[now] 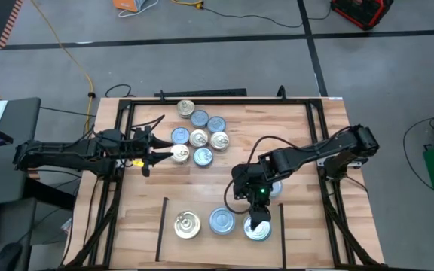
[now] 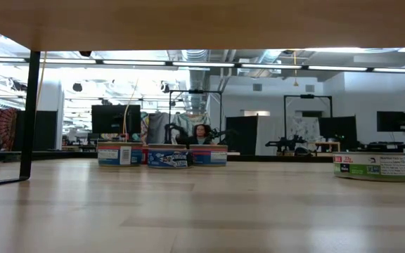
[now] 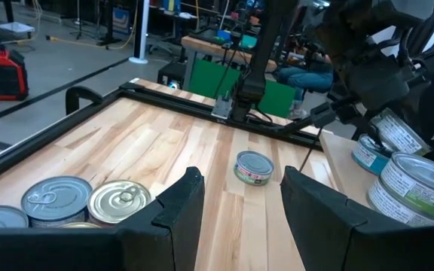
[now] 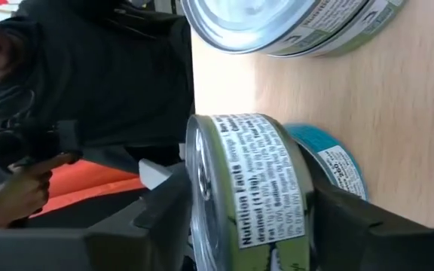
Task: Stack canned seafood by type on shelf
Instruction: Put the green tuna can on the top of the yellow and blue tuna can on the shelf, then put the blue and pink tuna can on the top of the left stacked tuna cans on the shelf
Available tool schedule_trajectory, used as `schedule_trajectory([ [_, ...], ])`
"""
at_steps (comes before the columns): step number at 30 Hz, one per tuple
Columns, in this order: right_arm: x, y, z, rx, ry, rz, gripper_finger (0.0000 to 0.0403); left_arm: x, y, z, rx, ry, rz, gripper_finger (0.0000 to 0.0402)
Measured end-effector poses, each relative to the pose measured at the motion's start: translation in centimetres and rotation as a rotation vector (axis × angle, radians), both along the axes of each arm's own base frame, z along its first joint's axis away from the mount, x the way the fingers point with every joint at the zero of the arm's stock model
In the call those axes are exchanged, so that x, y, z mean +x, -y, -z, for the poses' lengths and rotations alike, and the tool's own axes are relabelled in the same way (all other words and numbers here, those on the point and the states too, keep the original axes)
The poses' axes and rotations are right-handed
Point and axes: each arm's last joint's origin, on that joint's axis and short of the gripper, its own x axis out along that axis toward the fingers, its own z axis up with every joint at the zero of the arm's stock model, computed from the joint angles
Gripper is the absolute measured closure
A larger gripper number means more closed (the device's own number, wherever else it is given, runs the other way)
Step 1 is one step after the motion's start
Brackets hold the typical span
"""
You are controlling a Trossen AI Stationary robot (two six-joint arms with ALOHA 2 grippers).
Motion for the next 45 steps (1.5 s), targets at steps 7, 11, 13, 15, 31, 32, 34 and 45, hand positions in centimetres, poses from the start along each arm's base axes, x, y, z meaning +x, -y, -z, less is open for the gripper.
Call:
schedule_trajectory([
  [7, 0.0, 0.3, 0.1, 0.009, -0.037, 0.024, 0.0109, 0.0, 0.0, 0.0, 0.008, -0.001, -0.001, 0.0233],
  [11, -0.3, 0.4, 0.2, 0.005, -0.075, 0.023, 0.0095, 0.0, 0.0, -0.1, 0.016, 0.006, -0.001, 0.0233],
  [13, -0.3, 0.5, 0.3, 0.006, -0.094, 0.032, 0.0091, 0.0, 0.0, -0.1, 0.026, 0.005, -0.001, 0.0233],
  [15, -0.2, 0.6, 0.2, 0.011, -0.1, 0.045, 0.0088, 0.0, 0.0, -0.1, 0.028, 0.005, -0.002, 0.0233],
  [31, -0.5, 1.6, -0.8, 0.011, -0.148, 0.109, 0.008, 0.0, 0.0, -0.1, 0.028, 0.005, -0.002, 0.0233],
  [32, -0.5, 1.5, -0.9, 0.015, -0.138, 0.099, 0.008, 0.0, 0.0, -0.1, 0.028, 0.005, -0.002, 0.0233],
  [34, -0.6, 1.6, -0.8, 0.012, -0.152, 0.096, 0.008, 0.0, 0.0, -0.1, 0.028, 0.005, -0.002, 0.0233],
  [45, -2.3, 4.4, -2.0, -0.124, -0.096, 0.134, 0.008, 0.0, 0.0, -0.1, 0.029, 0.005, -0.001, 0.0233],
])
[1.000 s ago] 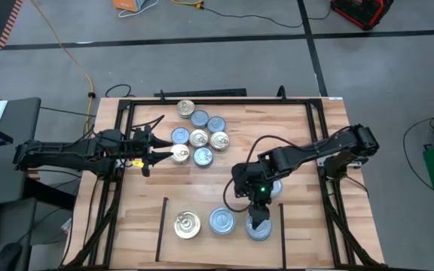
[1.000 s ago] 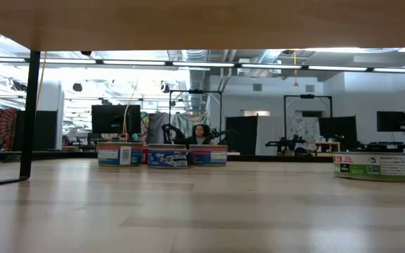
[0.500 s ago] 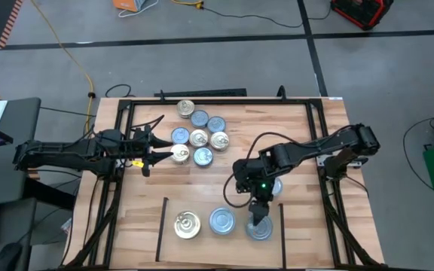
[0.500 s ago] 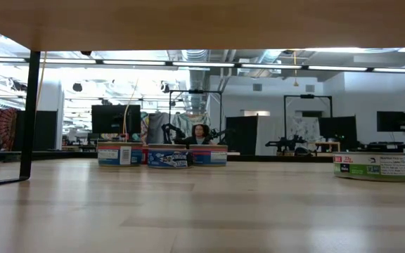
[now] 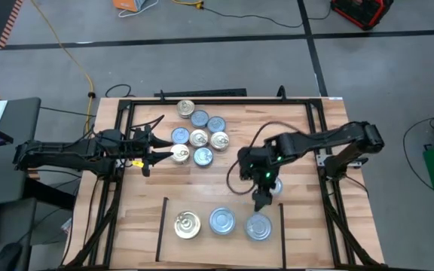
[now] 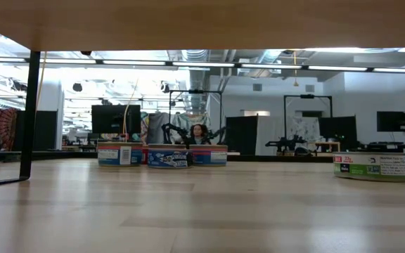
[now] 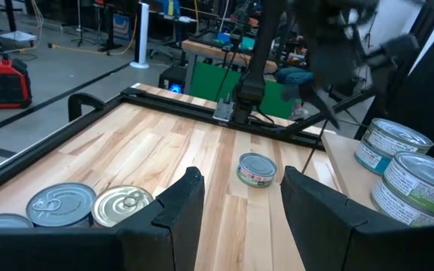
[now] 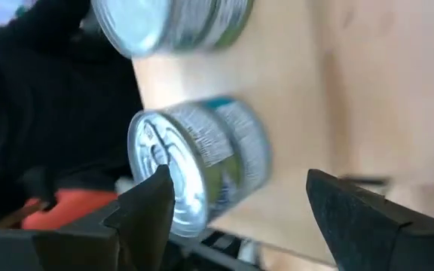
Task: Stack canned seafood by type on shelf
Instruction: Put the blue and pink tuna can on the top of the left stacked tuna cans on the shelf
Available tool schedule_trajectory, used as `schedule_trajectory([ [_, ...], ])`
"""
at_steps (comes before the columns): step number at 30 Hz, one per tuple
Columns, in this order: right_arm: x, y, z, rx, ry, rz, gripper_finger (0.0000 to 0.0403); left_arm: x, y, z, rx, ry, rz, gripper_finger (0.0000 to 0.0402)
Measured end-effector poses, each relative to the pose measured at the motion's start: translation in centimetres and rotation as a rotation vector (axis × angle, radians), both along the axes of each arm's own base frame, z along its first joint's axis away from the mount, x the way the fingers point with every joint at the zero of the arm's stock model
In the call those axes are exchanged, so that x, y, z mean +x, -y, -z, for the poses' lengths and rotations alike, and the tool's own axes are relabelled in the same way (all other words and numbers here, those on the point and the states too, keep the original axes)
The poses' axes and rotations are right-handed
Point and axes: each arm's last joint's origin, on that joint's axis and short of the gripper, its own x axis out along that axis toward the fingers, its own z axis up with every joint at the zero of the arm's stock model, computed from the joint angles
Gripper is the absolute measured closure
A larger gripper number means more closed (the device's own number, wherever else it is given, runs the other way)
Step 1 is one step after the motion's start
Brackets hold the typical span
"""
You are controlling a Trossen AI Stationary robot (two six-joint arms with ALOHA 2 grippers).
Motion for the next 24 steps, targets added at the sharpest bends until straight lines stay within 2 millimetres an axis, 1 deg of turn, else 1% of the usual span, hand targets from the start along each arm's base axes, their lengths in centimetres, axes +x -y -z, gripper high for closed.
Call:
schedule_trajectory([
  [3, -1.2, 1.1, -1.3, -0.144, 0.104, 0.008, 0.008, 0.0, 0.0, 0.0, 0.0, 0.0, -0.001, 0.0233],
  [5, -2.4, 1.8, -1.5, -0.317, 0.146, 0.03, 0.008, 0.0, 0.0, 0.0, 0.0, 0.0, -0.006, 0.0233],
  [7, -4.0, 2.3, -1.3, -0.498, 0.157, 0.068, 0.0081, 0.0, 0.0, 0.0, 0.006, -0.004, -0.009, 0.0233],
  [8, -4.8, 2.5, -0.8, -0.551, 0.155, 0.085, 0.0082, 0.0, 0.0, 0.1, 0.008, -0.007, -0.009, 0.0233],
  [10, -6.1, 2.7, 0.5, -0.59, 0.151, 0.136, 0.0084, 0.0, 0.0, 0.1, 0.009, -0.012, -0.009, 0.0233],
  [14, -8.6, 3.1, 4.2, -0.665, 0.077, 0.298, 0.0092, 0.0, 0.0, 0.1, 0.008, -0.014, -0.008, 0.0233],
  [16, -9.3, 3.4, 5.9, -0.697, 0.04, 0.405, 0.0096, 0.0, 0.0, 0.1, 0.006, -0.014, -0.01, 0.0233],
  [18, -9.6, 3.6, 7.1, -0.713, 0.031, 0.496, 0.0099, 0.0, -0.1, 0.1, 0.002, -0.014, -0.03, 0.0233],
  [20, -9.4, 3.6, 7.7, -0.75, 0.068, 0.559, 0.01, 0.2, -0.3, 0.2, 0.004, -0.021, -0.094, 0.0233],
  [22, -9.0, 3.7, 8.1, -0.826, 0.136, 0.614, 0.0101, 0.5, -0.6, 0.4, 0.018, -0.04, -0.206, 0.0233],
  [24, -8.6, 3.9, 8.5, -0.928, 0.196, 0.65, 0.0101, 1.1, -1.1, 0.9, 0.031, -0.076, -0.372, 0.0233],
])
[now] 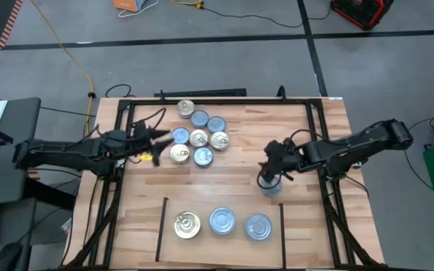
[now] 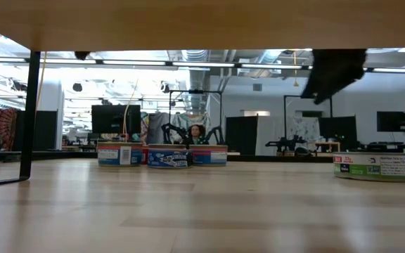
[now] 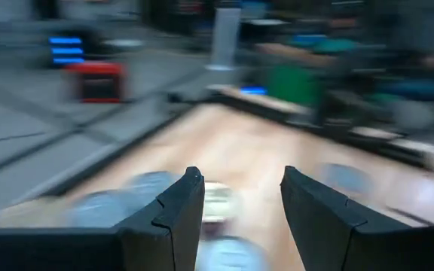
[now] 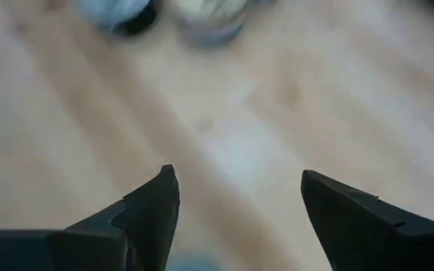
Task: Stack canned seafood by type on shelf
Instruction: Put the blue and pink tuna can on the top of the left stacked tuna cans on the shelf
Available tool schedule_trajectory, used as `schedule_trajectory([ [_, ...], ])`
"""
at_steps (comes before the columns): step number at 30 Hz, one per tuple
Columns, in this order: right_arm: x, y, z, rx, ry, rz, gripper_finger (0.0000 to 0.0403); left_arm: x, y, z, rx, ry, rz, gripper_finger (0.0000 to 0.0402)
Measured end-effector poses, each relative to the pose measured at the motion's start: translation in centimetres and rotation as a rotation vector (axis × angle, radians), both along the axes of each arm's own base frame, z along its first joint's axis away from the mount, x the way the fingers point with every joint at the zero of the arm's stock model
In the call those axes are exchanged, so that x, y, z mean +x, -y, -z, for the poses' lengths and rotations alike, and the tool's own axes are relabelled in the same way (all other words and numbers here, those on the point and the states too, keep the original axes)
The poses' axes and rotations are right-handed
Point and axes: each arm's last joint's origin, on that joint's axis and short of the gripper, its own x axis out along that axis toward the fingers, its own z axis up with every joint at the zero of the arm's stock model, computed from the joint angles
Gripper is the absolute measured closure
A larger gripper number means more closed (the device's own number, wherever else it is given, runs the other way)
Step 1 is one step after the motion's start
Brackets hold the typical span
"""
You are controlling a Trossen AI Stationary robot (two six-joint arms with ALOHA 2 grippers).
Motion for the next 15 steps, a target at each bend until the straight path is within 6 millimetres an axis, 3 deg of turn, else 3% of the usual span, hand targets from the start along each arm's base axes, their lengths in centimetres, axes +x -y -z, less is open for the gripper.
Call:
schedule_trajectory([
  [2, 0.4, 0.4, 0.4, -0.09, 0.017, 0.001, 0.0101, 0.7, -0.8, 0.5, 0.016, -0.031, -0.167, 0.0235],
  [4, 0.8, 1.2, 1.1, -0.132, 0.039, -0.026, 0.0101, 1.4, -1.9, 1.2, 0.021, -0.085, -0.228, 0.0241],
  [11, 1.0, 5.4, 4.0, -0.172, 0.144, -0.04, 0.0101, 3.6, -7.9, 3.1, -0.06, -0.275, -0.226, 0.0277],
  [15, 0.8, 6.6, 4.4, -0.201, 0.185, -0.015, 0.0101, 4.1, -11.0, 3.8, 0.008, -0.405, -0.189, 0.0288],
])
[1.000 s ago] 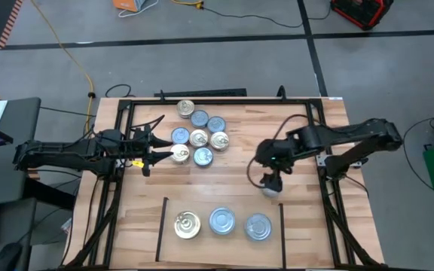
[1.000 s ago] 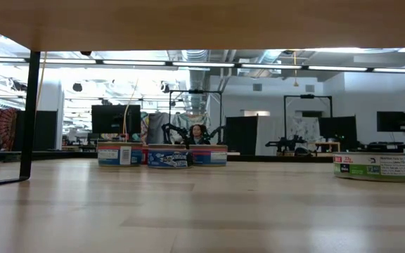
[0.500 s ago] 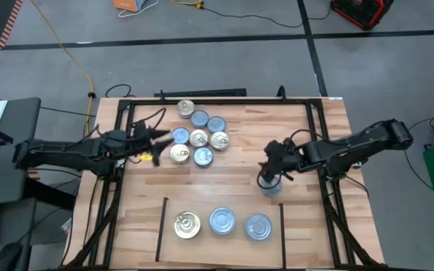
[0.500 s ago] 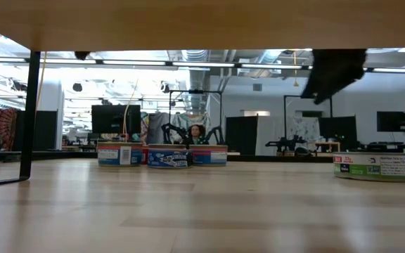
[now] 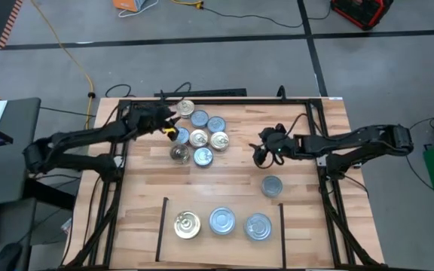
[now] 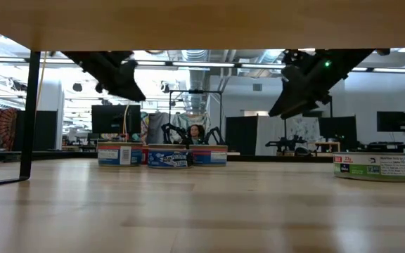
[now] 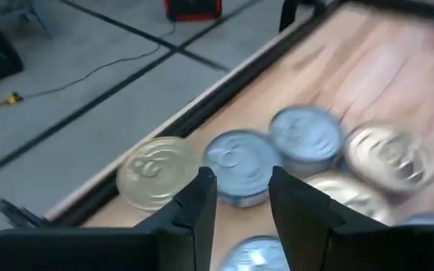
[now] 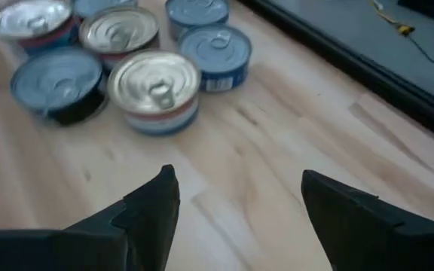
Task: Stack canned seafood by type on shelf
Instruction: Put the blue and pink tuna can on the top of the left stacked tuna cans on the shelf
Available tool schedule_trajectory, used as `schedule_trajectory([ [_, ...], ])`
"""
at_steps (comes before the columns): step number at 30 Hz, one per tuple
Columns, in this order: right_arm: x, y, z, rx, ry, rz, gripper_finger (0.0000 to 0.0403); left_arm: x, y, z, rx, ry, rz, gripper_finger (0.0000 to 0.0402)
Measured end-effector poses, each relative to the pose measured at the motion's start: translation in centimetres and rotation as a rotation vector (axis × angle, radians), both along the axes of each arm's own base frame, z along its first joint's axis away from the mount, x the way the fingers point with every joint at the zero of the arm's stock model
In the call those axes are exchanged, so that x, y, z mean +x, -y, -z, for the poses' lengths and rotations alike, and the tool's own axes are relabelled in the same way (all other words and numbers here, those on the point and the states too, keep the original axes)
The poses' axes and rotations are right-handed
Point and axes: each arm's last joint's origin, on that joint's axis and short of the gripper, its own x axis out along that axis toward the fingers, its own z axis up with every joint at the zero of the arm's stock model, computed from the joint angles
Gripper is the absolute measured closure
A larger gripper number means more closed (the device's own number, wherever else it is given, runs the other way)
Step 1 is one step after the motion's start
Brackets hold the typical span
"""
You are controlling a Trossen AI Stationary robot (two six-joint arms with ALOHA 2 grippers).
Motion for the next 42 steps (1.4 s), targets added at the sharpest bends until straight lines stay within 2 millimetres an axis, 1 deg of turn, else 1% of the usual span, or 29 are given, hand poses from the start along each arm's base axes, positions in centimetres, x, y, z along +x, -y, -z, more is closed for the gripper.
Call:
schedule_trajectory([
  [3, -0.2, 0.2, 0.3, -0.03, -0.019, -0.015, 0.0101, 0.3, -1.7, 0.9, 0.057, -0.133, 0.016, 0.0289],
  [6, -0.3, 0.5, 0.4, -0.041, -0.034, -0.016, 0.0101, 0.6, -3.6, 1.5, 0.074, -0.199, -0.006, 0.0289],
  [9, -0.1, 0.6, 0.6, -0.033, -0.032, -0.003, 0.0101, 0.8, -5.5, 2.3, 0.03, -0.228, -0.058, 0.0289],
  [12, 0.2, 0.1, 1.0, -0.026, -0.038, -0.019, 0.0101, 0.8, -7.3, 3.3, -0.036, -0.243, -0.105, 0.0289],
  [16, 1.0, -0.7, 1.7, -0.047, -0.032, -0.038, 0.0101, 0.8, -8.7, 4.0, -0.084, -0.225, -0.085, 0.029],
  [21, 2.3, -1.6, 2.5, -0.101, -0.017, -0.093, 0.0101, 1.2, -9.4, 4.5, -0.078, -0.253, -0.056, 0.029],
  [24, 2.5, -1.2, 2.7, -0.136, -0.034, -0.093, 0.0101, 1.3, -9.6, 4.8, -0.079, -0.266, -0.068, 0.029],
  [27, 2.2, -0.6, 2.5, -0.138, -0.044, -0.071, 0.0101, 1.1, -9.5, 4.9, -0.096, -0.291, -0.102, 0.029],
  [29, 1.9, -0.5, 2.0, -0.145, -0.04, -0.069, 0.0101, 0.9, -9.2, 4.6, -0.104, -0.296, -0.112, 0.029],
  [32, 1.5, -0.3, 1.1, -0.17, -0.024, -0.07, 0.0101, 0.4, -8.7, 3.6, -0.09, -0.304, -0.106, 0.029],
  [36, 0.9, 0.3, 0.2, -0.186, -0.015, -0.045, 0.0101, -0.9, -7.2, 1.8, -0.084, -0.366, -0.074, 0.029],
  [38, 0.7, 0.7, 0.2, -0.185, -0.026, -0.029, 0.0101, -1.9, -6.0, 1.1, -0.089, -0.398, -0.01, 0.029],
  [39, 0.6, 0.9, 0.1, -0.184, -0.029, -0.02, 0.0101, -2.3, -5.4, 1.1, -0.102, -0.392, 0.022, 0.029],
  [42, 0.5, 1.4, 0.1, -0.188, -0.022, 0.003, 0.0101, -3.1, -3.8, 1.7, -0.158, -0.269, 0.059, 0.029],
])
